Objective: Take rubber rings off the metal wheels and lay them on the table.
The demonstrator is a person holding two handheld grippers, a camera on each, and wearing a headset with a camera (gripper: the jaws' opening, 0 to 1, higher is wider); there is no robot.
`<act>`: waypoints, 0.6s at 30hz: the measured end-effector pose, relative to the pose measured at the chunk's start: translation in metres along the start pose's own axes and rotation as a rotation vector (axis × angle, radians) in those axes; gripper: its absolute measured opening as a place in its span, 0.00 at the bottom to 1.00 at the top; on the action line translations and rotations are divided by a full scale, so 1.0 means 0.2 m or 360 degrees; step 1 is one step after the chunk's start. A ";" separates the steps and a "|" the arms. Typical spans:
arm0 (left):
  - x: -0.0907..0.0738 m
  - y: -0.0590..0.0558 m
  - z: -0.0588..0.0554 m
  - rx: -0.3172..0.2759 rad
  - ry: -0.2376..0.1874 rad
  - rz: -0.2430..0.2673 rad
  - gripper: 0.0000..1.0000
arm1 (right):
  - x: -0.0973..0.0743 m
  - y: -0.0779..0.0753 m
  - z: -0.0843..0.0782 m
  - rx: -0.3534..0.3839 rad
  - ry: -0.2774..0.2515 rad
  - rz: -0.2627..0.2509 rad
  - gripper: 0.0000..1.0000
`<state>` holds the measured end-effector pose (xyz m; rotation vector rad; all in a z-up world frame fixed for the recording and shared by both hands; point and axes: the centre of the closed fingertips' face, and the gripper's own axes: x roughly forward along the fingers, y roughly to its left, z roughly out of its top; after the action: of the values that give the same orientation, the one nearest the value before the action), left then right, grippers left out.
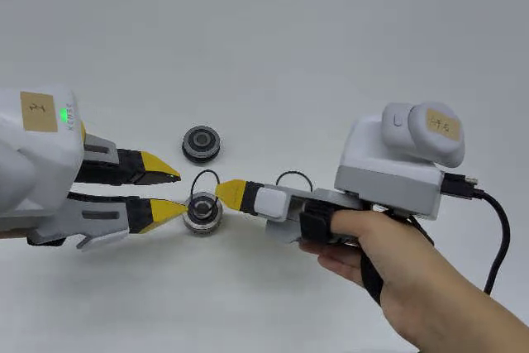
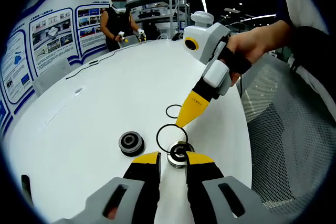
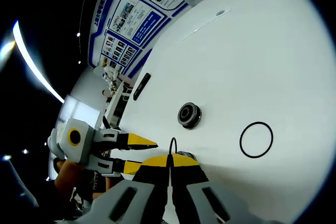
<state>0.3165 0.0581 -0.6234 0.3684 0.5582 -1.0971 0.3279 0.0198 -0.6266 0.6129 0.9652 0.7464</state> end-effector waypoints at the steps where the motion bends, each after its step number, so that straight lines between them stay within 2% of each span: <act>1: 0.00 0.00 0.00 -0.0002 -0.0004 0.0001 0.19 | -0.01 -0.01 0.01 0.0011 -0.0016 -0.0008 0.02; 4: 0.00 0.01 0.01 -0.0001 -0.0011 0.0009 0.20 | -0.06 -0.08 0.07 0.0046 -0.0075 -0.0057 0.02; 10: -0.01 0.03 0.02 0.0006 -0.0008 0.0021 0.20 | -0.16 -0.22 0.12 0.0119 -0.0158 -0.0159 0.02; 18: 0.00 0.04 0.02 0.0000 -0.0014 0.0020 0.20 | -0.22 -0.36 0.13 0.0186 -0.0210 -0.0266 0.02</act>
<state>0.3245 0.0585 -0.6197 0.3663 0.5476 -1.0858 0.3558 -0.0617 -0.6467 0.6661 0.9298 0.4978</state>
